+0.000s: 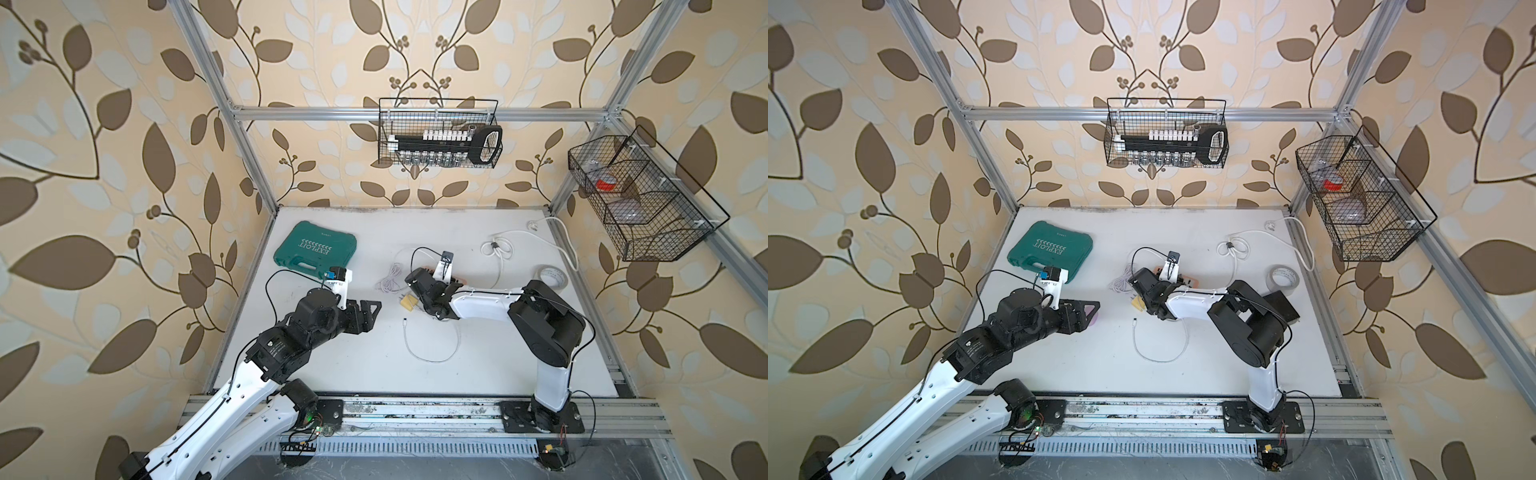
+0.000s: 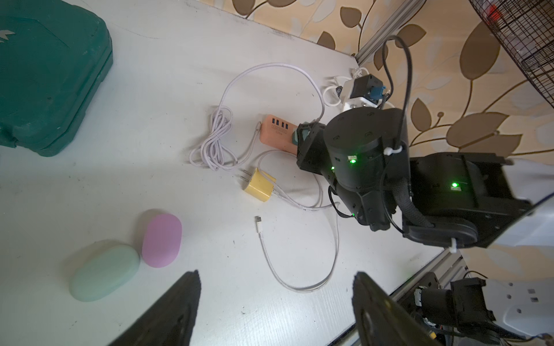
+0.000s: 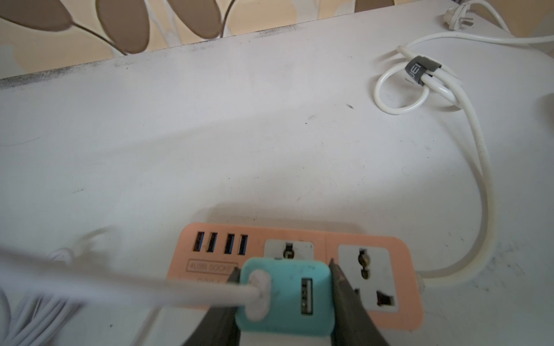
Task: Charge the bluetooth headset
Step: Insert the plug into the socket.
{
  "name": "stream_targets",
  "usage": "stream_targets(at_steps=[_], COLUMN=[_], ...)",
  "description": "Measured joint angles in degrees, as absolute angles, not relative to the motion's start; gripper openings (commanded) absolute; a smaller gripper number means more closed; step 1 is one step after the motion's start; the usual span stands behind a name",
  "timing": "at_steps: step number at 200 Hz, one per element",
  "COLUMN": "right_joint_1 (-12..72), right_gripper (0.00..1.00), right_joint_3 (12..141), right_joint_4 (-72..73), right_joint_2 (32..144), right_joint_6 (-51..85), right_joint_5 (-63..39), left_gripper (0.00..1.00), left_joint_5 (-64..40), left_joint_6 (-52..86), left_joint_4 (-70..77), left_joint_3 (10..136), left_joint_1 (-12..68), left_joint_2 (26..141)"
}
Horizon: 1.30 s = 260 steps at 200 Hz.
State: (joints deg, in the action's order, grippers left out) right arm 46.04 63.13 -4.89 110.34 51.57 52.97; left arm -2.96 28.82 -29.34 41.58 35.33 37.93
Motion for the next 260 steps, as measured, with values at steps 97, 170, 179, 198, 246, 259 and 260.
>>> stream_targets(at_steps=[97, 170, 179, 198, 246, 259, 260], right_joint_1=[44.4, 42.7, 42.8, 42.8, 42.8, 42.8, 42.8], right_gripper=[0.28, 0.29, 0.3, 0.34, 0.43, 0.47, 0.47], right_joint_3=[63.4, 63.9, 63.8, 63.9, 63.9, 64.1, 64.2], right_joint_4=[-4.5, -4.3, -4.3, -4.3, -4.9, -5.4, -5.4], right_joint_2=[110.3, 110.3, 110.3, 110.3, 110.1, 110.1, 110.1], right_joint_6=[51.3, 50.1, 50.1, 50.1, 49.5, 49.3, 49.2], right_joint_5=[51.4, 50.0, 50.0, 50.0, 49.9, 49.7, 49.7], left_gripper=[0.82, 0.82, 0.82, 0.82, 0.82, 0.82, 0.82], left_joint_5=[-3.0, -3.0, -3.0, -3.0, -2.9, -2.9, -3.0], left_joint_6=[29.0, 29.0, 29.0, 29.0, 29.0, 29.0, 29.0], left_joint_4=[-29.3, -29.3, -29.3, -29.3, -29.3, -29.3, -29.3], left_joint_3=[41.6, 41.6, 41.6, 41.6, 41.5, 41.5, 41.5], left_joint_1=[35.3, 35.3, 35.3, 35.3, 35.3, 35.3, 35.3], left_joint_2=[37.9, 37.9, 37.9, 37.9, 37.9, 37.9, 37.9])
